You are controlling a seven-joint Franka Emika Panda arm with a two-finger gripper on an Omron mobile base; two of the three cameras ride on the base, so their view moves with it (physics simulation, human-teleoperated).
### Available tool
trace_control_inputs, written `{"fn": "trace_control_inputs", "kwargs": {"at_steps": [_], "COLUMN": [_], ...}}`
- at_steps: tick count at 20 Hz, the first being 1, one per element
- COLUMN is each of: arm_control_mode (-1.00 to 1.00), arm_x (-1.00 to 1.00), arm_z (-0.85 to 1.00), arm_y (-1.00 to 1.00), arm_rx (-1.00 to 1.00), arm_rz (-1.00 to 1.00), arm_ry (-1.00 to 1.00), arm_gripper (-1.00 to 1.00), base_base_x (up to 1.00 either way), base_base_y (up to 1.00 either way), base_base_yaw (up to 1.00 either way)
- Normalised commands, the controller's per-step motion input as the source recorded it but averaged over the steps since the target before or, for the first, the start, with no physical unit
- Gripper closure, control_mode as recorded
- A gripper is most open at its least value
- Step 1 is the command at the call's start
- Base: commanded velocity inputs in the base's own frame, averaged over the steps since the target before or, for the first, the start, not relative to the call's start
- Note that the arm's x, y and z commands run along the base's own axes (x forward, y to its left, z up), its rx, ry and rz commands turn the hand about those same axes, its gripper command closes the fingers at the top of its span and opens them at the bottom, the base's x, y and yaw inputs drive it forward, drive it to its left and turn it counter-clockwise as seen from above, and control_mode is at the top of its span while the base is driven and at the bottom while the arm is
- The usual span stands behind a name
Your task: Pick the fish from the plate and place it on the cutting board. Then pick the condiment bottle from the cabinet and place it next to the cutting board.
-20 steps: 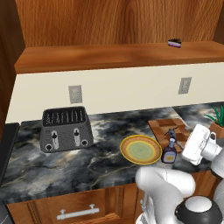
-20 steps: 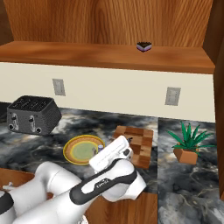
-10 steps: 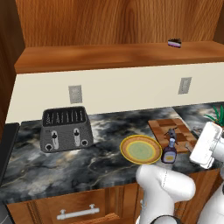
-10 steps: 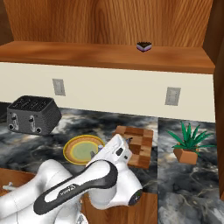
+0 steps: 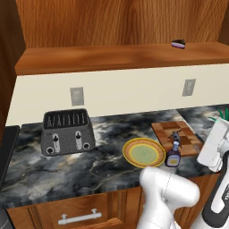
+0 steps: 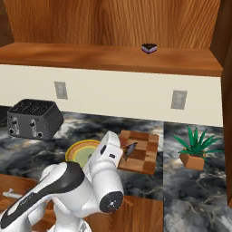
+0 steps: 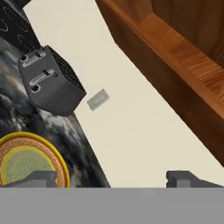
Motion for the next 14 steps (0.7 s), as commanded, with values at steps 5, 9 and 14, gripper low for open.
{"fn": "trace_control_inputs", "kwargs": {"at_steps": [5, 9, 14], "arm_control_mode": [-1.0, -1.0, -1.0], "arm_x": [-0.3, -0.42, -0.49], "arm_z": [0.46, 0.4, 0.38], "arm_y": [-0.08, -0.33, -0.5], "arm_rx": [-0.2, -0.16, -0.13], "arm_rz": [-0.06, 0.0, 0.0], "arm_ry": [-0.06, -0.07, -0.1], "arm_gripper": [-1.0, -1.0, -1.0], "base_base_x": [0.0, 0.0, 0.0], "base_base_y": [0.0, 0.0, 0.0], "base_base_yaw": [0.0, 0.0, 0.0]}}
